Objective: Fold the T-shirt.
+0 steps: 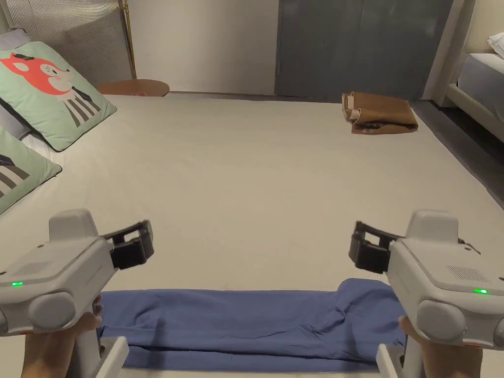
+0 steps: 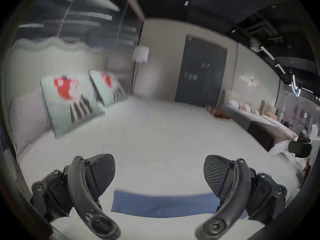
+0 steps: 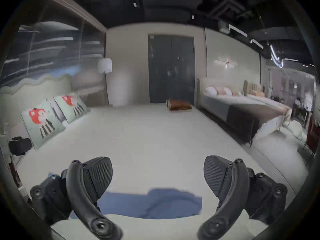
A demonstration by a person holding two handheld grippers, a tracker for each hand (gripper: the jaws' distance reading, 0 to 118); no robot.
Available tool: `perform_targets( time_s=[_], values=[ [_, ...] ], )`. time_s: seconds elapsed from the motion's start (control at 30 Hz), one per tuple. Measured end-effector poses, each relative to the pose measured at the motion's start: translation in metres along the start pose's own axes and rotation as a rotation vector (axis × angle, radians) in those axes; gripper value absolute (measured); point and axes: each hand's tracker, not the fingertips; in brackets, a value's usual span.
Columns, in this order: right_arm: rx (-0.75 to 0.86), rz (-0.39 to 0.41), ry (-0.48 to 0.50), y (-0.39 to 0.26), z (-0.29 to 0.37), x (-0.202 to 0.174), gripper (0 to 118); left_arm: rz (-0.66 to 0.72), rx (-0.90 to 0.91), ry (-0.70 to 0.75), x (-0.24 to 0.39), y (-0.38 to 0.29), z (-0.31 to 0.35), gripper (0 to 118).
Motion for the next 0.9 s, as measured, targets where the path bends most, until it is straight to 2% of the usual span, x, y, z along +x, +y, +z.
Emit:
perform_targets(
  time_s=[0.17,0.23,0.27,0.33,0.37,0.4,0.77,0.9],
  values=[
    [0.19,0.068,-0.002,0.023,0.021,-0.025,109,-0.081,0.17,-0.014,0.035,0.021,0.019,103],
    [0.224,0.091,-0.015,0.028,0.029,-0.033,99,-0.131,0.236,0.015,0.045,0.02,0.024,101],
    [0.238,0.101,-0.011,0.028,0.031,-0.036,90,-0.147,0.249,0.021,0.048,0.019,0.026,96],
    [0.251,0.106,-0.011,0.029,0.035,-0.04,54,-0.146,0.276,0.013,0.053,0.016,0.029,60],
    [0.258,0.11,-0.008,0.028,0.036,-0.041,24,-0.145,0.274,0.007,0.053,0.014,0.027,18],
    [0.265,0.115,-0.003,0.028,0.035,-0.042,0,-0.134,0.271,-0.009,0.051,0.014,0.026,1],
    [0.272,0.114,0.014,0.029,0.03,-0.047,0,-0.119,0.218,-0.04,0.035,0.012,0.014,0],
    [0.266,0.115,0.02,0.027,0.026,-0.049,0,0.043,0.017,-0.135,0.003,0.015,0.0,0]
  ],
)
